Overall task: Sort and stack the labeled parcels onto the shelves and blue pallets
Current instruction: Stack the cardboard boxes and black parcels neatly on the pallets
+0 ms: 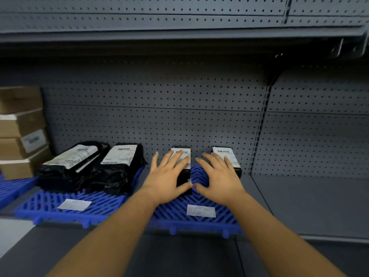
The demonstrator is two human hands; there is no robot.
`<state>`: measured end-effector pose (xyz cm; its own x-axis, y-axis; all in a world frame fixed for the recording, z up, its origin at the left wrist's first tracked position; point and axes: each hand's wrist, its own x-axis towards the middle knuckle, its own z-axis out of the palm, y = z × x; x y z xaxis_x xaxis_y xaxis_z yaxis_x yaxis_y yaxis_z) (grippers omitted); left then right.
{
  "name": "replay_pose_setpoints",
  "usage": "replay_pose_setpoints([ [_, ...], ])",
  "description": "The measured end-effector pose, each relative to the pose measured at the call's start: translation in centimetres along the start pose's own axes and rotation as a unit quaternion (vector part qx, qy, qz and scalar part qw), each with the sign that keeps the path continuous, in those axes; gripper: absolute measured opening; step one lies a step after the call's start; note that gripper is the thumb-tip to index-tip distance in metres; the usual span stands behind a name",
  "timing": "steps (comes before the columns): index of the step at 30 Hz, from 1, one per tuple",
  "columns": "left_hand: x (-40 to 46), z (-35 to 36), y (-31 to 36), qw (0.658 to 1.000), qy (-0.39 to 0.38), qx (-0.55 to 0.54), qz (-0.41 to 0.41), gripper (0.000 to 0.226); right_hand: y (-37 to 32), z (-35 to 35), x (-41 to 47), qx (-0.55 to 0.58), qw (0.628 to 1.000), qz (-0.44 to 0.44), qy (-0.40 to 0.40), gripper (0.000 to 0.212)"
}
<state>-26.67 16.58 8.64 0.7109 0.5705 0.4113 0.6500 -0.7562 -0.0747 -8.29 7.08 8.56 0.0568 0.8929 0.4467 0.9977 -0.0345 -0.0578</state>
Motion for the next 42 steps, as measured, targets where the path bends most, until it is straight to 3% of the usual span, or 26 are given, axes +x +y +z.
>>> replay_pose_setpoints([
  [14,-2.4,1.6,-3.7,0.993,0.018,-0.101,-0.059,0.082,-3.5,2.7,1.1,0.015,0.999,0.033,0.033,0.070],
  [23,-0.7,1.5,-4.4,0.991,0.019,-0.096,-0.093,0.064,-2.3,2.8,2.7,0.019,0.998,0.018,0.053,0.065],
  [34,0.2,2.4,-6.6,0.997,-0.016,-0.069,-0.039,0.069,-3.0,3.7,3.5,-0.058,0.998,0.007,0.025,0.073],
  [42,1.2,2.9,-7.3,0.988,-0.003,-0.142,-0.058,0.072,-3.0,3.2,4.4,-0.075,0.996,0.048,0.002,0.073],
])
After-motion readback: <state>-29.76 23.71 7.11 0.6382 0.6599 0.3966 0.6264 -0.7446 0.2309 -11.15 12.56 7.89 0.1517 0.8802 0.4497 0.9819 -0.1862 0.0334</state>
